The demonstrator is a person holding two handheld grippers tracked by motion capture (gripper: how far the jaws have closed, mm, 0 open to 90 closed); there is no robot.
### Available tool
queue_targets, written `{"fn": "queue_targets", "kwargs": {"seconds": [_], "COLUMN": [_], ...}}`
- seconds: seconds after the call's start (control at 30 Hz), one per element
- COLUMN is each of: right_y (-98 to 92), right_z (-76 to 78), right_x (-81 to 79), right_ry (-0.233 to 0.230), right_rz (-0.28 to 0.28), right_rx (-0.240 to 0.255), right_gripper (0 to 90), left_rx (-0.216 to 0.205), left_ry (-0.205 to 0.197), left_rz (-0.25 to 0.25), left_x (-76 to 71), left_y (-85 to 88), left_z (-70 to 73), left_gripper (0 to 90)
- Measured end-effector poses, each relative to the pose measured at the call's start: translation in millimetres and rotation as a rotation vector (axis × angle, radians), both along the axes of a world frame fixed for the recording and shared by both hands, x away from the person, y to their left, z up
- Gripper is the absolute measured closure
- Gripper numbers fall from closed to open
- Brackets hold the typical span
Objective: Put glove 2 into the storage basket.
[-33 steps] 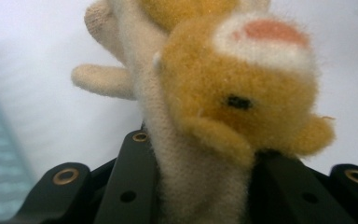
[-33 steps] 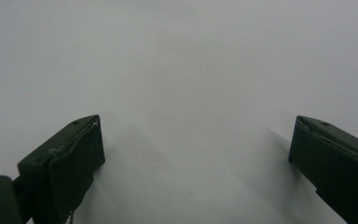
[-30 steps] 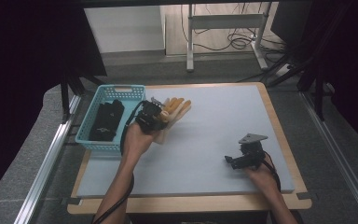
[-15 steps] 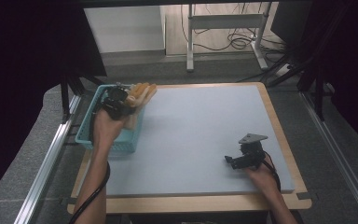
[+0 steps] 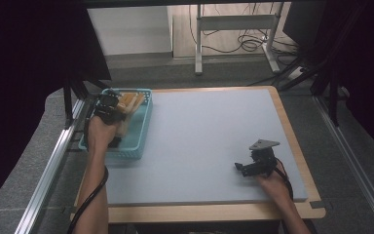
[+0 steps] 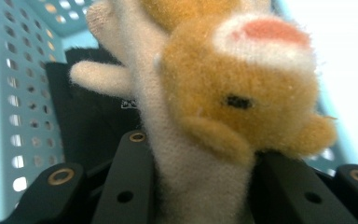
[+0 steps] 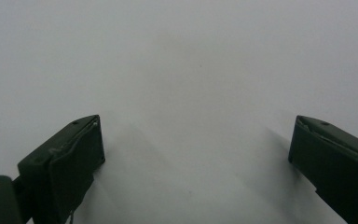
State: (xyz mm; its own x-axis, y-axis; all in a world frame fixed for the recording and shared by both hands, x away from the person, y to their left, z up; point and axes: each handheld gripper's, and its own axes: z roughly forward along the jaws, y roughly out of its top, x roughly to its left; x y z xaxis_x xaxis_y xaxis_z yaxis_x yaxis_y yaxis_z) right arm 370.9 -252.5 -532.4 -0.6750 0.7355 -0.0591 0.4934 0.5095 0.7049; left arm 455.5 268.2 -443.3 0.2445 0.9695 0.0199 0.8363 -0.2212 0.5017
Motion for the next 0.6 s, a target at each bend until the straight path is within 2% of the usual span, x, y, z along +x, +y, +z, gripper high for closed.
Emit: {"fn": "queue_targets", "kwargs": {"seconds": [0.27, 0.4, 0.47, 0.53, 0.6], "right_y": [0.0, 0.0, 0.0, 0.0, 0.0], "right_z": [0.0, 0.0, 0.0, 0.0, 0.0], "right_x": [0.0, 0.0, 0.0, 0.0, 0.0], "right_ry": [0.0, 0.0, 0.0, 0.0, 0.0], "right_rz": [0.0, 0.0, 0.0, 0.0, 0.0], "right_rx": [0.001, 0.001, 0.001, 0.001, 0.001], "right_gripper": [3.0, 3.0, 3.0, 3.0, 3.0], "left_rx": [0.005, -0.009, -0.016, -0.034, -0.048], "left_ry": [0.077, 0.096, 0.1, 0.1, 0.104], "left_rz": [0.026, 0.021, 0.001, -0.016, -0.035], "left_x": [20.6, 28.0, 31.6, 33.5, 35.7], "left_y": [-5.9, -12.3, -18.4, -23.9, -29.9], "left_z": [-34.4, -43.5, -47.3, -49.7, -52.5], "left_gripper": [70.1, 69.0, 67.6, 64.7, 54.4]}}
